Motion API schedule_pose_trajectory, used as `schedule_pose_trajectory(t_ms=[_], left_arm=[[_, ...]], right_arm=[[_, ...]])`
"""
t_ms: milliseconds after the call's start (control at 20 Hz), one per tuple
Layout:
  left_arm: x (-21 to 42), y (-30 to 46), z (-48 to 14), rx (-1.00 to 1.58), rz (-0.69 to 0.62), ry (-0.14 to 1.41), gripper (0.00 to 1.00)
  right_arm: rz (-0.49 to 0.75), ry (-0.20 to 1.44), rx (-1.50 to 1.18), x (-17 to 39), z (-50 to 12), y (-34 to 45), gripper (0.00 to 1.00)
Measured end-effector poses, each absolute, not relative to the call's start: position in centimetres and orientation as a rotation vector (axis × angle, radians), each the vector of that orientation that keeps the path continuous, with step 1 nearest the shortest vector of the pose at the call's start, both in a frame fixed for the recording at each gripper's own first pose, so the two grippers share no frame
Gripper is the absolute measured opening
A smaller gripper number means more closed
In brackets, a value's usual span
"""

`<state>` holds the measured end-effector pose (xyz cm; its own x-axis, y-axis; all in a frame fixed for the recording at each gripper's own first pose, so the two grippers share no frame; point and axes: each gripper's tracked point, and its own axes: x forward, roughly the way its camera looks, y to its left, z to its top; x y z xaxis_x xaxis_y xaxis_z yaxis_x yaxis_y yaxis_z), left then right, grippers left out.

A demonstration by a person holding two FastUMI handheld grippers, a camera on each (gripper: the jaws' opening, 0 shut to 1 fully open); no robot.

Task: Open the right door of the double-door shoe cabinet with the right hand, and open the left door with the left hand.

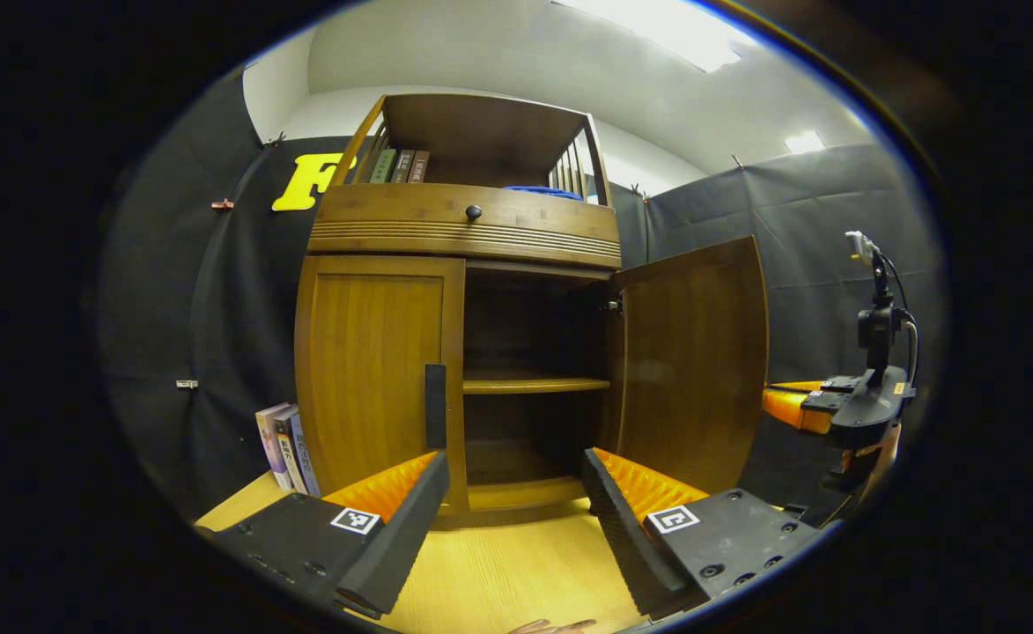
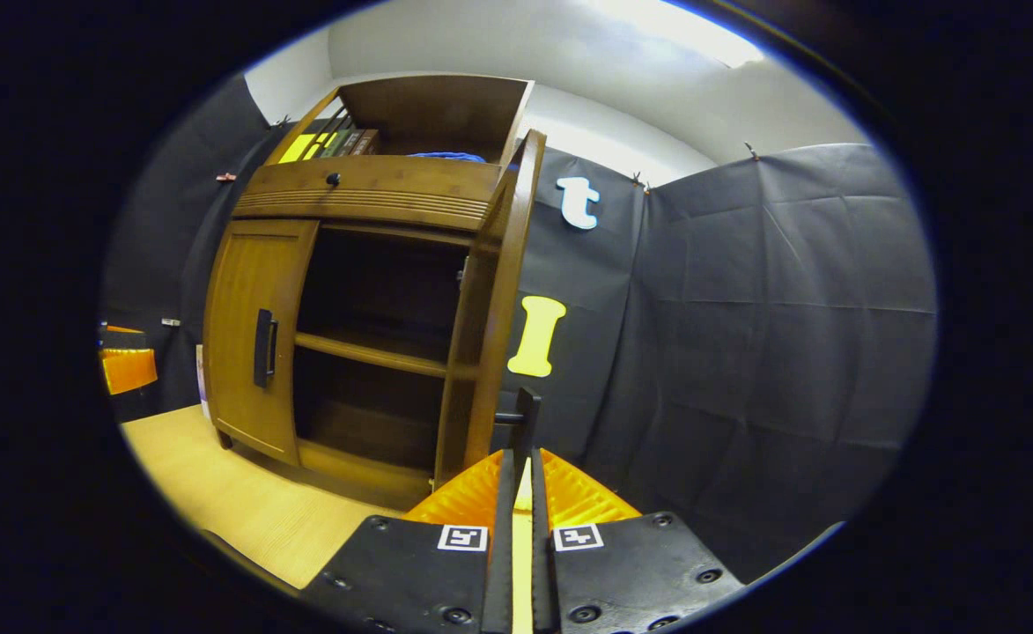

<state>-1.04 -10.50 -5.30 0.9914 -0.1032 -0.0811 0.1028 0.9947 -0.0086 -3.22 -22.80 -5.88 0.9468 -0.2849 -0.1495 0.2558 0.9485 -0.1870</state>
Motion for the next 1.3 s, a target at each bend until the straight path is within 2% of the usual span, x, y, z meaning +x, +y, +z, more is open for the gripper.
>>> schedule_pose_trajectory(t_ms=[150,250,350,400,550,600,650,750,950,1300], left_arm=[[-0.5,-9.9,-5.0,0.009,-0.081,0.067,0.94],[0.4,-9.2,-5.0,0.021,-0.059,0.057,0.92],[1.5,-8.8,-5.2,0.018,-0.055,0.058,0.94],[2.0,-8.6,-5.4,0.007,-0.057,0.061,0.94],[4.0,-7.9,-5.4,0.002,-0.054,0.062,0.92],[4.7,-7.3,-5.1,0.013,-0.038,0.051,0.94],[5.7,-6.8,-5.0,0.028,-0.022,0.037,0.94],[8.0,-6.1,-5.0,0.047,-0.005,0.020,0.95],[12.6,-5.1,-6.4,0.018,-0.017,0.054,0.95],[21.0,-2.6,-7.5,0.009,0.010,0.001,0.94]], right_arm=[[-0.236,0.183,-0.147,-4.5,-6.3,-21.7,0.31],[-0.252,0.154,-0.185,-5.7,-5.6,-21.6,0.39],[-0.274,0.108,-0.197,-6.8,-4.1,-21.4,0.54],[-0.277,0.086,-0.194,-7.3,-3.4,-21.0,0.54],[-0.285,0.048,-0.172,-8.6,-1.9,-20.0,0.82],[-0.295,0.051,-0.165,-8.9,-2.0,-20.1,0.92],[-0.305,0.050,-0.161,-9.2,-2.0,-20.3,0.90],[-0.326,0.055,-0.172,-9.5,-2.3,-20.9,0.94],[-0.376,0.046,-0.189,-10.3,-2.5,-22.5,0.95],[-0.471,0.032,-0.203,-10.9,-3.4,-26.3,0.95]])
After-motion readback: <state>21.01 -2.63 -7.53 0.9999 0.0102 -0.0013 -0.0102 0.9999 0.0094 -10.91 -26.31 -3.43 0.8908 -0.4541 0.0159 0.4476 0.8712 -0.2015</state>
